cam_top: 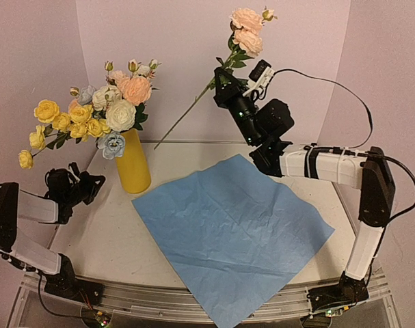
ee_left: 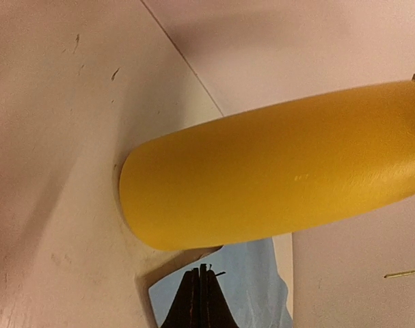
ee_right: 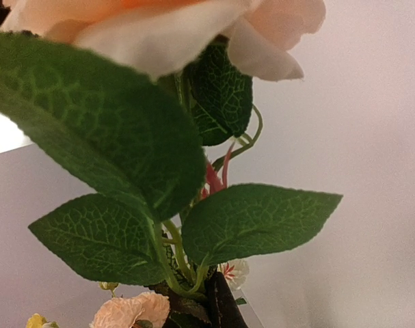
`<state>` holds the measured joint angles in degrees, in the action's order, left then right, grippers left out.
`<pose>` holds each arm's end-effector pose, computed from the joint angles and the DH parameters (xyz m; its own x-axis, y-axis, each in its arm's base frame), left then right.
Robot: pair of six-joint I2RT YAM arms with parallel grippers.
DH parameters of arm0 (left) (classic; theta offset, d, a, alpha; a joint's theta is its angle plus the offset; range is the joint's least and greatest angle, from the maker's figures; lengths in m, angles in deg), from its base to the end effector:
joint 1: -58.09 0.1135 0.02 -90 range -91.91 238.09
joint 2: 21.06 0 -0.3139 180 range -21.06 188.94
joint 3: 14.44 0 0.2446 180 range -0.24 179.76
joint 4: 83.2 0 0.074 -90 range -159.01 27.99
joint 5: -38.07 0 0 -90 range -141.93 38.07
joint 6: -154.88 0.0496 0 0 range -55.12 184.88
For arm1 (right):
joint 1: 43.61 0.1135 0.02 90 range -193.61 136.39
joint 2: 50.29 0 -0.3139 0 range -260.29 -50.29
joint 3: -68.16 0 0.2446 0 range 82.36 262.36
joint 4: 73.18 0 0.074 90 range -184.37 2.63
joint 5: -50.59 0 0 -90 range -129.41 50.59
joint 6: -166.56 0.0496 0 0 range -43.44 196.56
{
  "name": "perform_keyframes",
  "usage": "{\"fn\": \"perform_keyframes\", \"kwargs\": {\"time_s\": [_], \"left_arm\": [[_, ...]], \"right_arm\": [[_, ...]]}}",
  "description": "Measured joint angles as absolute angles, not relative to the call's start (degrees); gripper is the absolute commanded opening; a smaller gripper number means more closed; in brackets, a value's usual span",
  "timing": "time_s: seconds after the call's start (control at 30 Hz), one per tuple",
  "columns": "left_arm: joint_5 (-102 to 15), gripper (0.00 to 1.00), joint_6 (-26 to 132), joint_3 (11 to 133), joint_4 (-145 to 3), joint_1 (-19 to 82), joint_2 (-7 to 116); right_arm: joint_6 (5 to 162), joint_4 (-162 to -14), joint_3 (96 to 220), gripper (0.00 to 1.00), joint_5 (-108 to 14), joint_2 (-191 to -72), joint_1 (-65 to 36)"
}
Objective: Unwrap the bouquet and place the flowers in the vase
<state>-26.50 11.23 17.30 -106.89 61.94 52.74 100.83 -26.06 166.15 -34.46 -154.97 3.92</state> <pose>0.2277 -0.0060 0.2136 -0.4650 -0.7603 -0.4535 -0.0482 0.5333 -0.8446 0.2978 0.3190 0.4687 0.1153 0.7325 -0.6709 -0.8095 0.4608 0.3639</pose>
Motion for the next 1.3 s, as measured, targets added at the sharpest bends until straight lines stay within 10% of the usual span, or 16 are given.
{"fn": "perform_keyframes", "kwargs": {"time_s": [1.3], "left_arm": [[-11.0,0.0,0.2,59.0,-123.8,64.6,99.1]], "right_arm": [[95.9,-26.3,210.3,0.0,-37.6,-187.2,6.1]]}}
